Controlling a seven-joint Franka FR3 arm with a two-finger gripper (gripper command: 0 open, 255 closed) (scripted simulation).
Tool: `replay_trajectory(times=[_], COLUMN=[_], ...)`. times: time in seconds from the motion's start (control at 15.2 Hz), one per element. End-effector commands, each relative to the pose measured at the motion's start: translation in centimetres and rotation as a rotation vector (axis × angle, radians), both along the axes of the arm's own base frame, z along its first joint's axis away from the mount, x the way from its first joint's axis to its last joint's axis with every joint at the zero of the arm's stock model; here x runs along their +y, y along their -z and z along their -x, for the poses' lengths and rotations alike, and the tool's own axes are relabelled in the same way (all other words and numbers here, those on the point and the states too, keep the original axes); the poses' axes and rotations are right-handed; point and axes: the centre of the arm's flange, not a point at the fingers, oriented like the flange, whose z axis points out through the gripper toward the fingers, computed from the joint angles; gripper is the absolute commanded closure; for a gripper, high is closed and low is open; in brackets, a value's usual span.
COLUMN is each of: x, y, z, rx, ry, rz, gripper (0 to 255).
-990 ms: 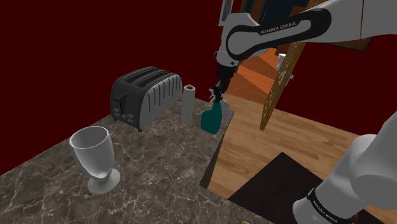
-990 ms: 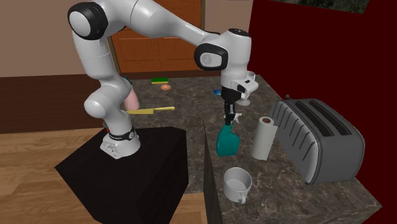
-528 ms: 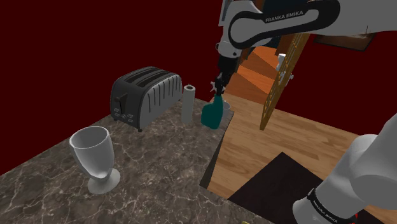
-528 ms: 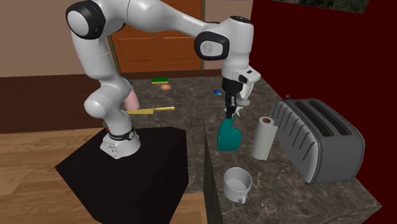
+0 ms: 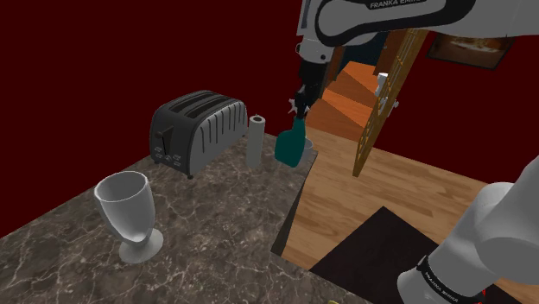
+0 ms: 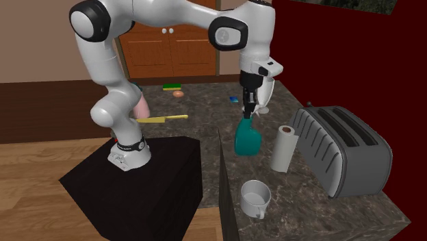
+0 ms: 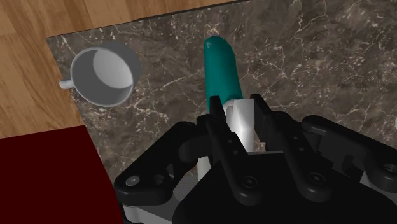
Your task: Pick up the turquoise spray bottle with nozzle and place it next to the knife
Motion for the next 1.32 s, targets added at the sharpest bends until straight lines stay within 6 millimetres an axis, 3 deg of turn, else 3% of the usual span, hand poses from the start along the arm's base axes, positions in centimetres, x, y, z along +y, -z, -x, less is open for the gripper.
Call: replay_trajectory(times=[0.0, 1.25], x=[0.0, 0.0], y=[-1.1, -11.2], z=[0.0, 0.0], rx=[0.0, 0.0], ry=[0.0, 0.0], rz=[0.0, 0.0], gripper=[255, 255])
